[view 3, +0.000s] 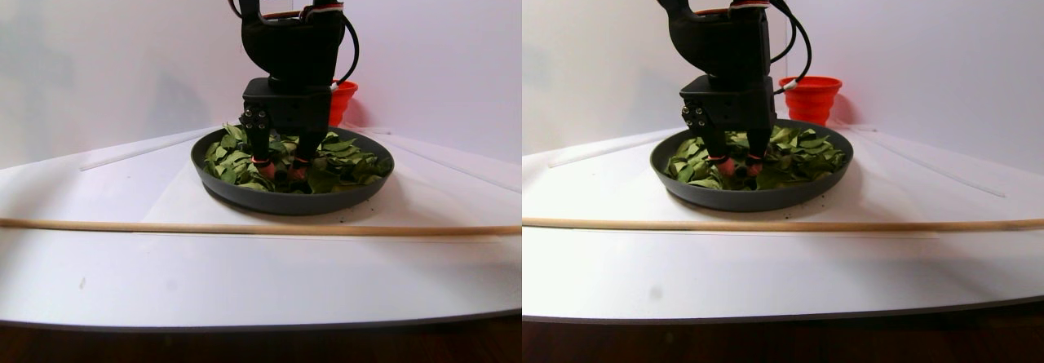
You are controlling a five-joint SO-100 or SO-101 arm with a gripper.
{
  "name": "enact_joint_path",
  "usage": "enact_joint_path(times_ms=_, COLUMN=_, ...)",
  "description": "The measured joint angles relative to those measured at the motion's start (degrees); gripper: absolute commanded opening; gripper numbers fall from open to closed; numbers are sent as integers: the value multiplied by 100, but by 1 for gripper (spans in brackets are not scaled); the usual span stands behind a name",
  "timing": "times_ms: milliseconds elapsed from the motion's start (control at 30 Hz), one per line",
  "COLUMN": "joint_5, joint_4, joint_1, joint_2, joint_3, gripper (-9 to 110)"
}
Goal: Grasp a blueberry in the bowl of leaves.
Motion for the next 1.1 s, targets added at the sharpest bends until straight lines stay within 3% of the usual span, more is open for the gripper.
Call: enact_joint_path(times_ms=1100, joint_5=-264, joint_4=255, joint_1=-9, joint_2=729, joint_3=9, gripper=10)
